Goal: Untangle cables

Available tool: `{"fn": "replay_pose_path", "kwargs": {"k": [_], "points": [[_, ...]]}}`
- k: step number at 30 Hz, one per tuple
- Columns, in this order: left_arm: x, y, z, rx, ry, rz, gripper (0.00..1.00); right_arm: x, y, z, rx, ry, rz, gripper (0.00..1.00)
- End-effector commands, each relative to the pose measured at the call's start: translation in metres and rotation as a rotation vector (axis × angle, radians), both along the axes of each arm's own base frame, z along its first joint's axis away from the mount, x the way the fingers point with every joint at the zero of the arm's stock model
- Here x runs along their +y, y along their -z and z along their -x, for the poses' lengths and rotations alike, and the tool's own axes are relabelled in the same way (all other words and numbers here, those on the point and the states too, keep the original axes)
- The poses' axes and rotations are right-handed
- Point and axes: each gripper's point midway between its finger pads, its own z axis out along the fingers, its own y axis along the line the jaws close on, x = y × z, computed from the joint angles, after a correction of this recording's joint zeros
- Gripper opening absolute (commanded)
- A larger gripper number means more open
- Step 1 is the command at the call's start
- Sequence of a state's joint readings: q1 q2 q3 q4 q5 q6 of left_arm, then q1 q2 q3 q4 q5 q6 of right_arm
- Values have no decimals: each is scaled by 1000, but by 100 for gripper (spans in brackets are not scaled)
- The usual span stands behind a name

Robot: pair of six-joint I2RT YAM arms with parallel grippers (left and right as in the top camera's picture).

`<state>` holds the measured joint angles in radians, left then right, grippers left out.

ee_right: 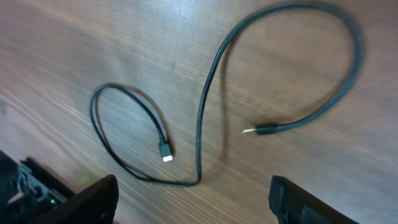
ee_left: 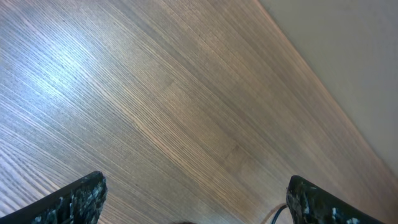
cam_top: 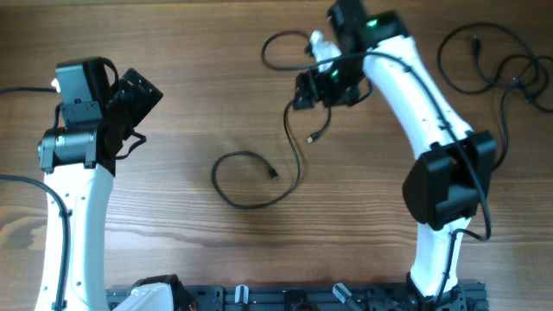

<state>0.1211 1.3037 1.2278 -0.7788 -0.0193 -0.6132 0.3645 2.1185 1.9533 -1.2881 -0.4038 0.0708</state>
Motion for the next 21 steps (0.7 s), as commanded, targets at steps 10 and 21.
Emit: {"fn": "replay_pose_path", "kwargs": {"k": [10, 21], "points": [[7, 0, 0, 8, 5, -34, 97, 18, 73, 64, 43, 57, 338, 73], [6, 2, 1, 13, 5, -33, 98, 19, 113, 71, 15, 20, 324, 36]]}}
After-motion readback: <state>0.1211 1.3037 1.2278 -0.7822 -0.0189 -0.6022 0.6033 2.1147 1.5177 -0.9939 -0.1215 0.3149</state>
